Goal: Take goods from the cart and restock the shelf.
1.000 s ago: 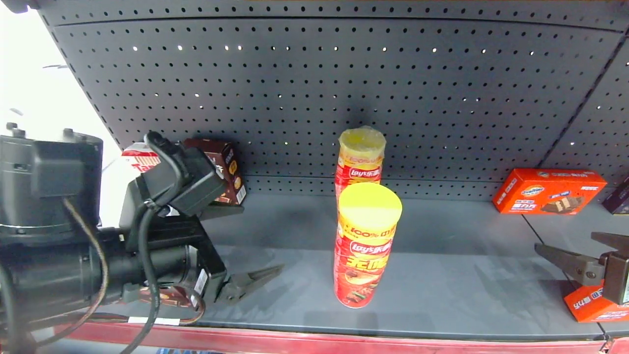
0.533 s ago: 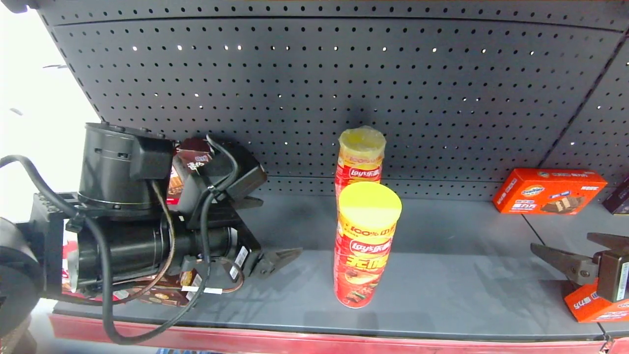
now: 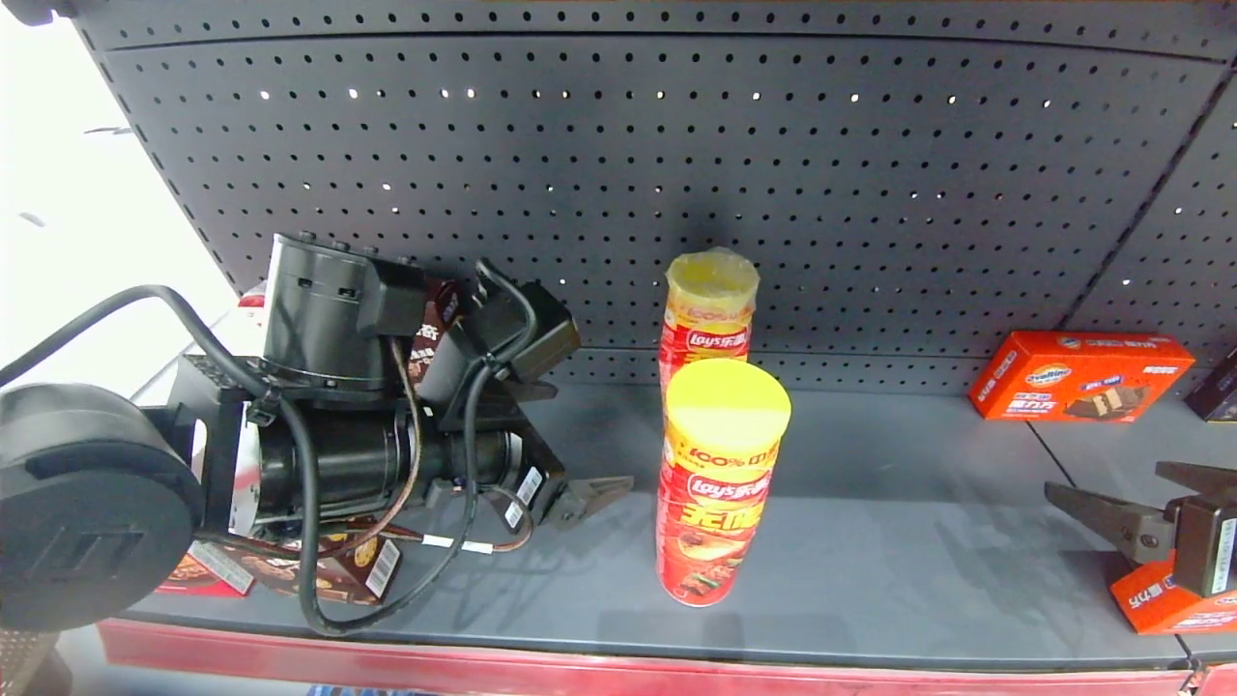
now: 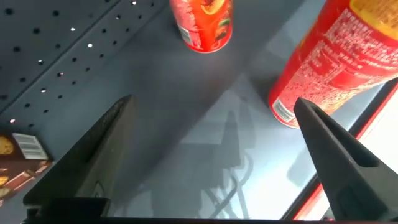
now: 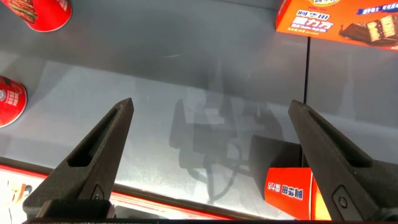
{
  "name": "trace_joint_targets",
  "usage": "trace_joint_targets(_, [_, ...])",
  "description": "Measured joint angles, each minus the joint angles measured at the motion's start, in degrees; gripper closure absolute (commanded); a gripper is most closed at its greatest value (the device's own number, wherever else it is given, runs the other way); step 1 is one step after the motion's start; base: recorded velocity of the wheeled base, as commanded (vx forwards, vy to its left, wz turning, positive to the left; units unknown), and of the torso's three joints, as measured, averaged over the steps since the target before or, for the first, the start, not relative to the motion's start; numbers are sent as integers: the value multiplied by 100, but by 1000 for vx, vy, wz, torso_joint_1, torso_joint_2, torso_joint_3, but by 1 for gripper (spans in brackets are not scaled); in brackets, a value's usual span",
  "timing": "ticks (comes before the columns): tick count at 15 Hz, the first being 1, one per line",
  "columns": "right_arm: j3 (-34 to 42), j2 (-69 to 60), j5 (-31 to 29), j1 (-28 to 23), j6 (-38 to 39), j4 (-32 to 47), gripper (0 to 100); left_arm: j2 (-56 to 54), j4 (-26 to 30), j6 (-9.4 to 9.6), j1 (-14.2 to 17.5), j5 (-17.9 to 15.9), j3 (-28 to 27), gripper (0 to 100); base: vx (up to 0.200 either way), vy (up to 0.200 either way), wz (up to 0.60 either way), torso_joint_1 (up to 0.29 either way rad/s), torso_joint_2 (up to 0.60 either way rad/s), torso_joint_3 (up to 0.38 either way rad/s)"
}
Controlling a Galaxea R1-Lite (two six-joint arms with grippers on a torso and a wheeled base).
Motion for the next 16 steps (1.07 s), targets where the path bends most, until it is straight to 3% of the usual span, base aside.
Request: trace_joint_targets(16, [63, -7, 6, 2, -2, 0, 0, 244, 0, -9, -271, -2, -179, 0, 0, 0, 0, 0, 0, 0])
